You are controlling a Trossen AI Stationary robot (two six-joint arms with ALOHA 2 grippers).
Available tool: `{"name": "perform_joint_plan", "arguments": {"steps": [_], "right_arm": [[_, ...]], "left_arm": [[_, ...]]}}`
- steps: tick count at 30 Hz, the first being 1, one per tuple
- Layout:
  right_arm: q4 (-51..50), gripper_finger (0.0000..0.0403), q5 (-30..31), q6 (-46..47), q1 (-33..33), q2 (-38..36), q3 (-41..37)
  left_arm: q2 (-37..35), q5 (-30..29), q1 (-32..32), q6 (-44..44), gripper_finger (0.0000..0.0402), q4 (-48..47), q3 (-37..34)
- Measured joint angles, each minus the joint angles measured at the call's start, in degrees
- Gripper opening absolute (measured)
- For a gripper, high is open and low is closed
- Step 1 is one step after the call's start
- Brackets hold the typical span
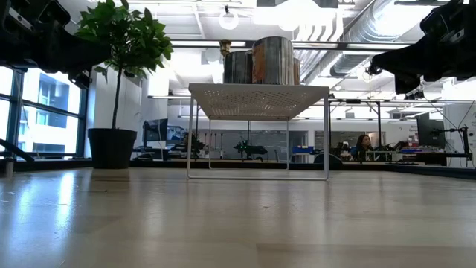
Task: Pick & Place candle stick holders
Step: Return to Home Position
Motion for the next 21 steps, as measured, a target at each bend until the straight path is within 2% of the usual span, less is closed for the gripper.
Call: {"name": "perform_joint_plan", "arguments": {"steps": [21], "right_arm": [[0.0, 0.0009, 0.0, 0.0, 0.0, 0.0, 0.0]], "left_arm": [[0.0, 0.0, 0.0, 0.0, 0.0001, 0.0, 0.0]]}}
